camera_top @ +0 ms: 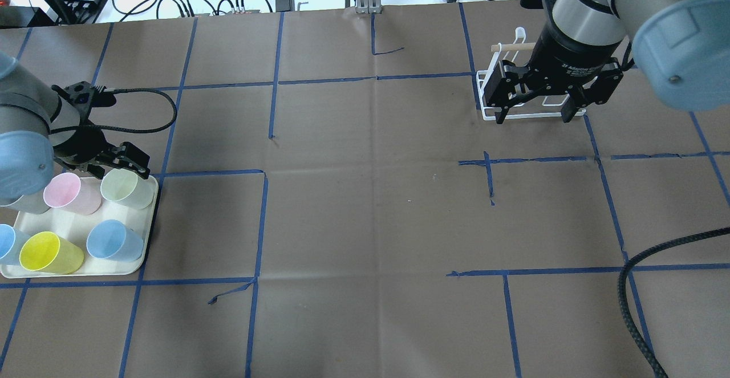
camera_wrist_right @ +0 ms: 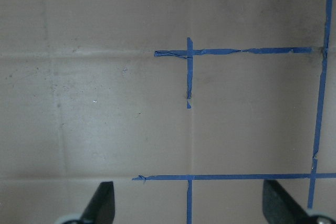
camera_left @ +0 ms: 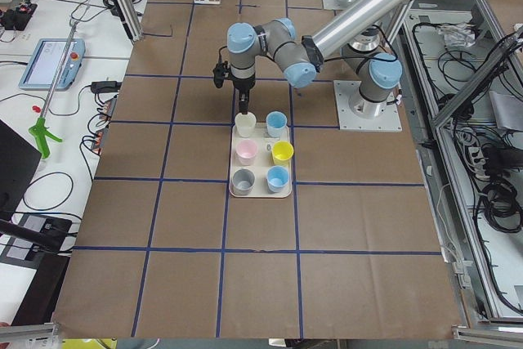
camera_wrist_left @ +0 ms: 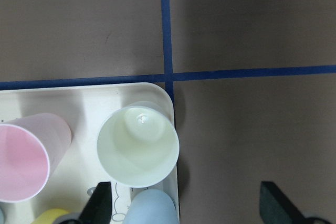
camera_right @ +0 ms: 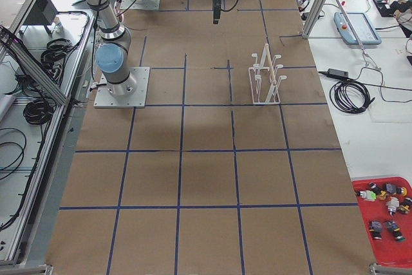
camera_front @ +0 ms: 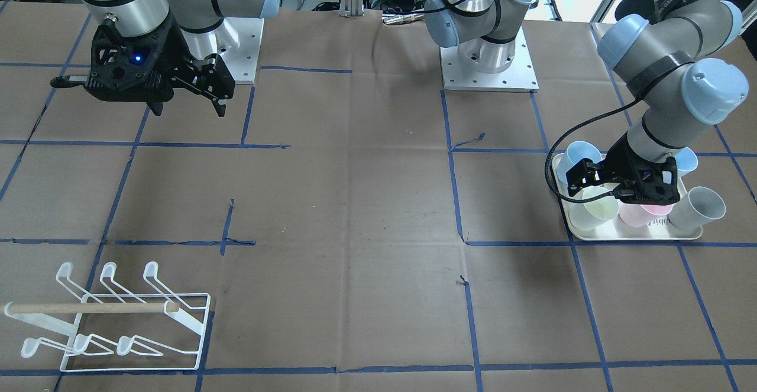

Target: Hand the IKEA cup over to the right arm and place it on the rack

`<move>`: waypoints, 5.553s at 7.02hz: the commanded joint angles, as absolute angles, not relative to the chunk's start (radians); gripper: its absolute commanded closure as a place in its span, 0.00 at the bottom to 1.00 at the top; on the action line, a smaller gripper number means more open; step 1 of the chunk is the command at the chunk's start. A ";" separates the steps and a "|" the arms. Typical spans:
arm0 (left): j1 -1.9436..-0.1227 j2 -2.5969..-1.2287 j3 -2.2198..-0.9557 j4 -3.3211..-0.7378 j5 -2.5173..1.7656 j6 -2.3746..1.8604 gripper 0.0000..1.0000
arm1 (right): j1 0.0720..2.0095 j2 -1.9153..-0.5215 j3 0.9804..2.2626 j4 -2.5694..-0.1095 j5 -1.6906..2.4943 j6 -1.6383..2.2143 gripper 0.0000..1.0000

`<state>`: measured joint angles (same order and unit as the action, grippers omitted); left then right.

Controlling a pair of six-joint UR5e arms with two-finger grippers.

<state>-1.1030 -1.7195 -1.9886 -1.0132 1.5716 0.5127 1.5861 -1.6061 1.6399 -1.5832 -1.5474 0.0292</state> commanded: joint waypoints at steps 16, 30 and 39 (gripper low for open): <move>-1.120 -1.764 -1.912 -1.013 1.646 0.515 1.00 | 1.586 -1.603 1.641 -1.591 -1.543 0.028 0.00; -1.290 -1.715 -1.947 -0.534 0.999 0.571 1.00 | 1.588 -1.494 2.172 -3.141 -0.876 1.113 0.01; -1.515 -2.026 -2.077 0.564 0.641 0.229 1.00 | 1.572 -1.459 2.217 -3.447 -0.954 1.364 0.00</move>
<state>-1.5046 -2.0295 -2.0755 0.5300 0.6395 0.3069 1.5680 -1.4625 2.2155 -3.4467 -0.9344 1.3633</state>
